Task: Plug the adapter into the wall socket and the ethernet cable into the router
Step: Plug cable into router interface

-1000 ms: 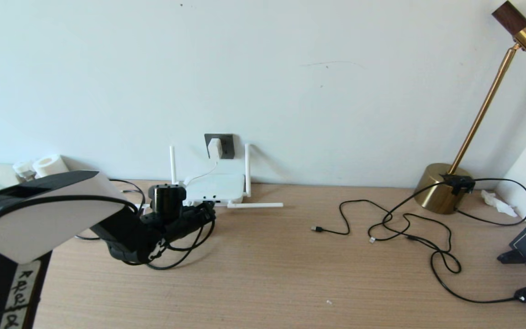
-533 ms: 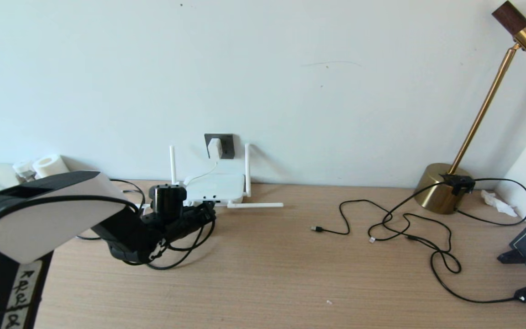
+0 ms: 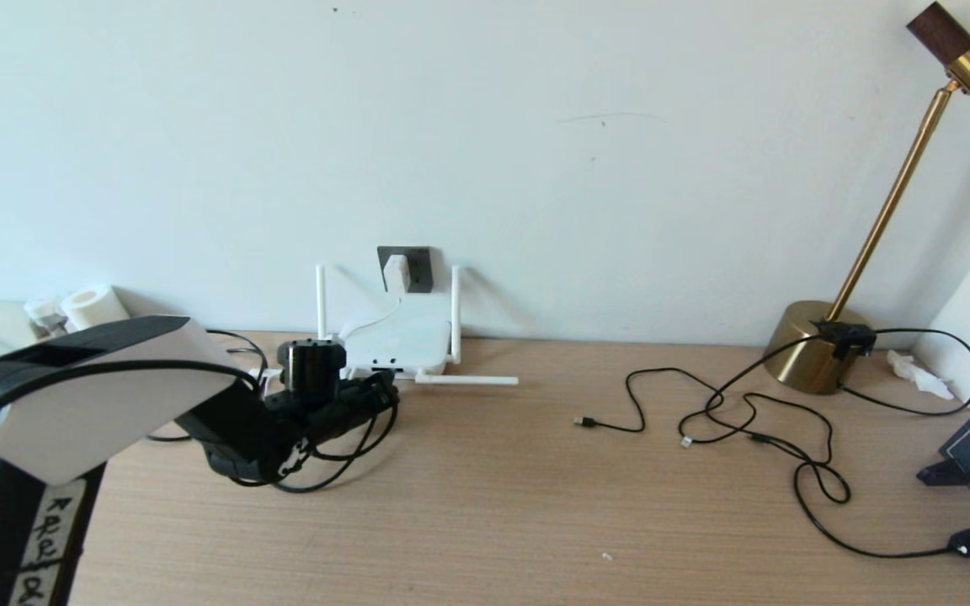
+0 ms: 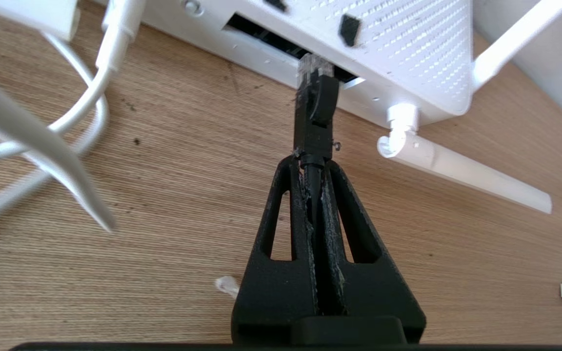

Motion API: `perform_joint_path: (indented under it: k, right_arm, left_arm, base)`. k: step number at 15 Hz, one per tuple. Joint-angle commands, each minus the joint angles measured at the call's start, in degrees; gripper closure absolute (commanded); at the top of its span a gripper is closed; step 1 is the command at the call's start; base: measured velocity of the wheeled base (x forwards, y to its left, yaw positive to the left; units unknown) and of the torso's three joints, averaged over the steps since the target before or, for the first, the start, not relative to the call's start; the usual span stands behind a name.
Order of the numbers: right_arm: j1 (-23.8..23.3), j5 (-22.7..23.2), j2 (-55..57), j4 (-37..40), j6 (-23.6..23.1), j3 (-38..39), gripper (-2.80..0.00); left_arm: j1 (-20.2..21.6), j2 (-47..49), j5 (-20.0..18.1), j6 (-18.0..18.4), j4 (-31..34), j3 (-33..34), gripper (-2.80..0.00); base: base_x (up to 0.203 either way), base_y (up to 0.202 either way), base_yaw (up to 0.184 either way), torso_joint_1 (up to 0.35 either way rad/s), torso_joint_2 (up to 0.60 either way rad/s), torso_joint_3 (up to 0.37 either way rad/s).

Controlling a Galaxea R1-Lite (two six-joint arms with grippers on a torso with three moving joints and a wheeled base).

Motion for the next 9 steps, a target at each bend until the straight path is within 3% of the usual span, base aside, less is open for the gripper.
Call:
perform_joint_path:
  k: [1,9]
  right_arm:
    - [0.02,0.01,0.09,0.04,-0.01,0.01,-2.8]
    - [0.02,0.01,0.09,0.04,-0.01,0.01,-2.8]
  left_arm:
    - [0.07,0.46,-0.09,-0.19,0.03,-0.68,0.0]
    - [0.16,0.81,-0.09,-0.19,0.38,-1.04,0.0]
  base:
    - [0.0,0.0,0.0,0.0,0.0,0.0]
    - [0.0,0.0,0.0,0.0,0.0,0.0]
